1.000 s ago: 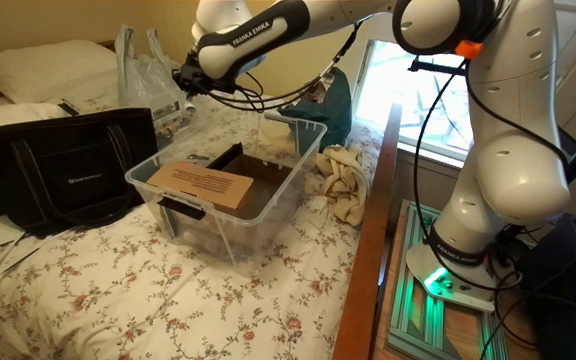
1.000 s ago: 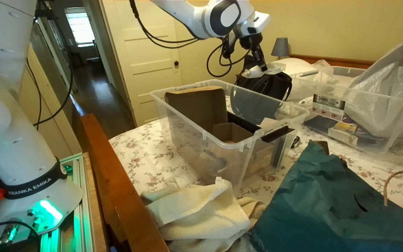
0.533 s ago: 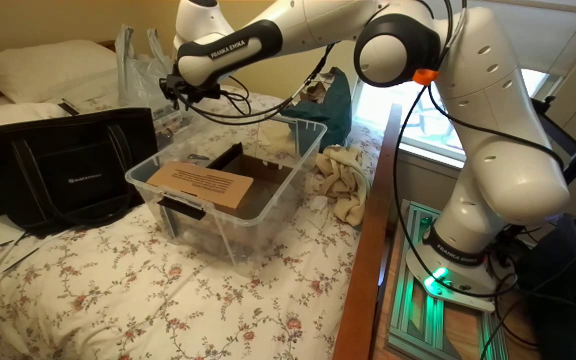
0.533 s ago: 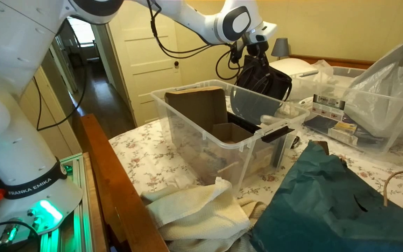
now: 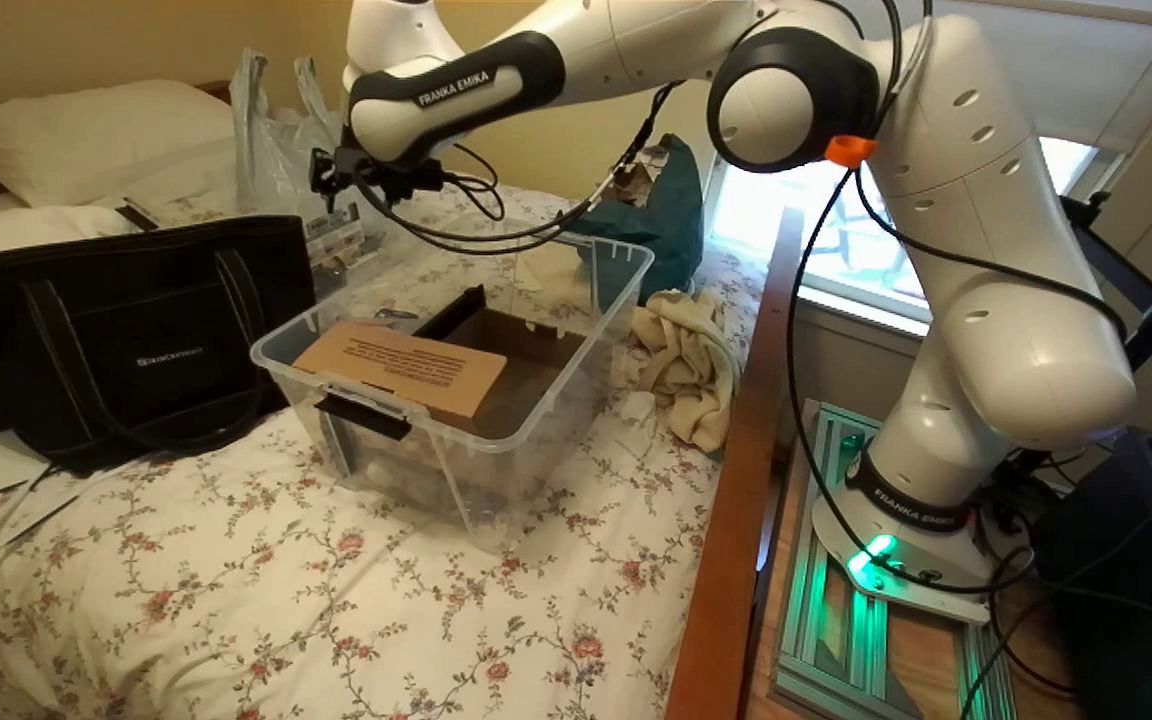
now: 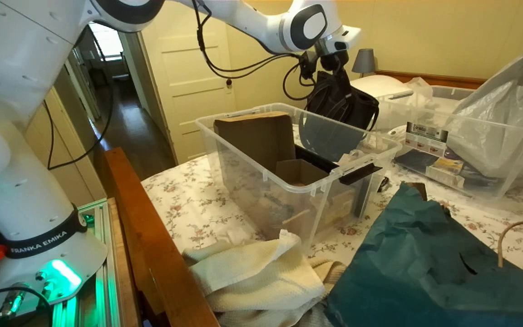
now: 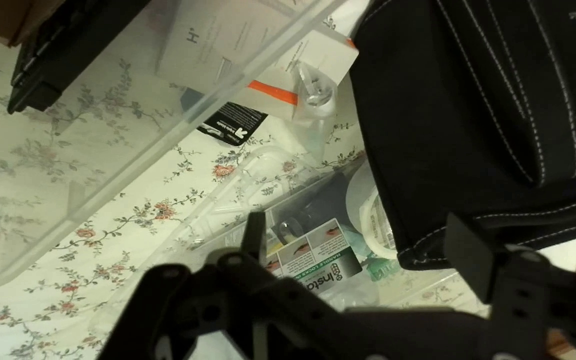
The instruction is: Take the white object out of the plastic box
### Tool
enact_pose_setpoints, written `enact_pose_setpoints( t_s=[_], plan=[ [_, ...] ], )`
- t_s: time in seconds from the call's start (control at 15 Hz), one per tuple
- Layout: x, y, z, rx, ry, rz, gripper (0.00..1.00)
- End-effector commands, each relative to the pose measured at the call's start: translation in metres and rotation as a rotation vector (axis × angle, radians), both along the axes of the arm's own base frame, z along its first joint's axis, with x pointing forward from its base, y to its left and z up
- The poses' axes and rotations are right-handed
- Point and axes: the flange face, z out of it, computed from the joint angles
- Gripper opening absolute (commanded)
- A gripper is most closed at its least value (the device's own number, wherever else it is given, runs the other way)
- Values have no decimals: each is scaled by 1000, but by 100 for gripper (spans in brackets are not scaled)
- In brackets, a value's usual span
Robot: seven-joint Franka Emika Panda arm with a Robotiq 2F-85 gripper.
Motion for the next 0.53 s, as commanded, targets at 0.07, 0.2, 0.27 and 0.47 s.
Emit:
enact_pose_setpoints(
  t_s=[0.07,0.2,0.27,0.47],
  plan=[
    [-43,9,12,-1,109,159,100],
    [-64,16,10,-26,151,254,100],
    [-74,19,8,-40,165,296,100],
    [-104,32,-3,-119,186,444,100]
  ],
)
